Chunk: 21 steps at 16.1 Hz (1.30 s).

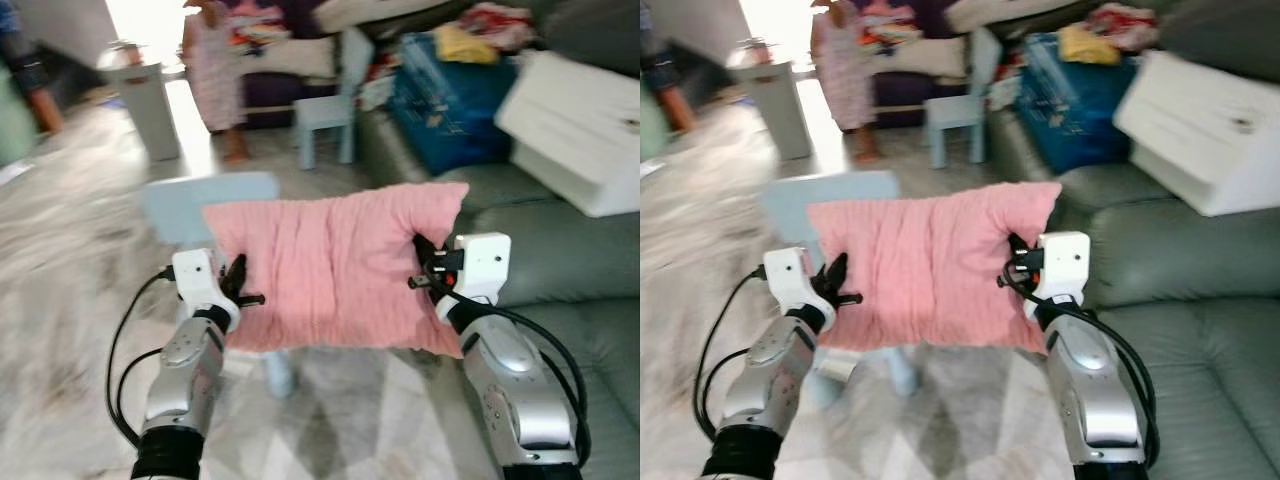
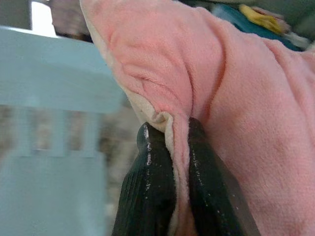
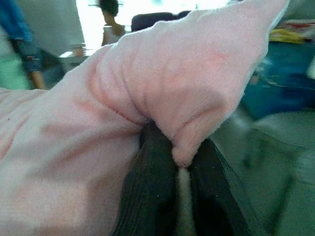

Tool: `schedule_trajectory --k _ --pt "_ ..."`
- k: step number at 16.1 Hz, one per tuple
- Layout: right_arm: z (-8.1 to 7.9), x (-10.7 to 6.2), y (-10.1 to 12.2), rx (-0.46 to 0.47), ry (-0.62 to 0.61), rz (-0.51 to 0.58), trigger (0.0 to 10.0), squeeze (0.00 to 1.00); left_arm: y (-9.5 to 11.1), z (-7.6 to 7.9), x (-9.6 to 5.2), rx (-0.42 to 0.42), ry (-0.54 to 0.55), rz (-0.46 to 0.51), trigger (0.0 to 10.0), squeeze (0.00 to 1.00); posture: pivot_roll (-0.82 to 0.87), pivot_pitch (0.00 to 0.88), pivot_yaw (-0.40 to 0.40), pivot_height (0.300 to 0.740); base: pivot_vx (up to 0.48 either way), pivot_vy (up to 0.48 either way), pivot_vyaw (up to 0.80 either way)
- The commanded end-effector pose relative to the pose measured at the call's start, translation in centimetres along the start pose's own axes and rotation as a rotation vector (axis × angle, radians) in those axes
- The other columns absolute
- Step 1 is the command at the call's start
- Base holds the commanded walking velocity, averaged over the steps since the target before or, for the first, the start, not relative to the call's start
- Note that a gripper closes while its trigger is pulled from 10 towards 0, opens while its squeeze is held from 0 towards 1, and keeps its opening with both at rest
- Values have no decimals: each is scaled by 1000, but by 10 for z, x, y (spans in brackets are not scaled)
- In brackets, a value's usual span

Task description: Move the pillow to the sofa

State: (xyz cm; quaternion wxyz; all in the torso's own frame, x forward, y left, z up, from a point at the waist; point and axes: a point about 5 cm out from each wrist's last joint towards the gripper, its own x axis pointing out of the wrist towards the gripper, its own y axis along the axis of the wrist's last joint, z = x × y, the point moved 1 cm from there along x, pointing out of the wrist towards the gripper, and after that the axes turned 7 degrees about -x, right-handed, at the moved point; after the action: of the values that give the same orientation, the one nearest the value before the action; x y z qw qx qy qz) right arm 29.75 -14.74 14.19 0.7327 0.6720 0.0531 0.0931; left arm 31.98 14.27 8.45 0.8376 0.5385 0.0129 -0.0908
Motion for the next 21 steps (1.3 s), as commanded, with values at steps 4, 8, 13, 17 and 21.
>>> schedule_trajectory --k 4,8,13,17,21 --pt "0 2 6 0 -5 21 10000 0 11 2 7 20 -5 23 10000 0 -166 0 23 740 0 0 -800" --pt "0 3 6 3 -8 19 10000 0 15 -1 10 32 3 29 10000 0 -163 0 24 740 0 0 -800" --pt "0 3 5 4 -11 17 10000 0 26 -9 16 48 6 32 10000 0 -166 0 26 740 0 0 -800" --pt "1 3 6 2 -14 17 10000 0 25 -7 17 30 -9 24 10000 0 -170 0 27 740 0 0 -800" --pt "0 2 7 -4 -14 26 10000 0 22 -3 17 27 -34 9 10000 0 -169 0 30 740 0 68 -622"
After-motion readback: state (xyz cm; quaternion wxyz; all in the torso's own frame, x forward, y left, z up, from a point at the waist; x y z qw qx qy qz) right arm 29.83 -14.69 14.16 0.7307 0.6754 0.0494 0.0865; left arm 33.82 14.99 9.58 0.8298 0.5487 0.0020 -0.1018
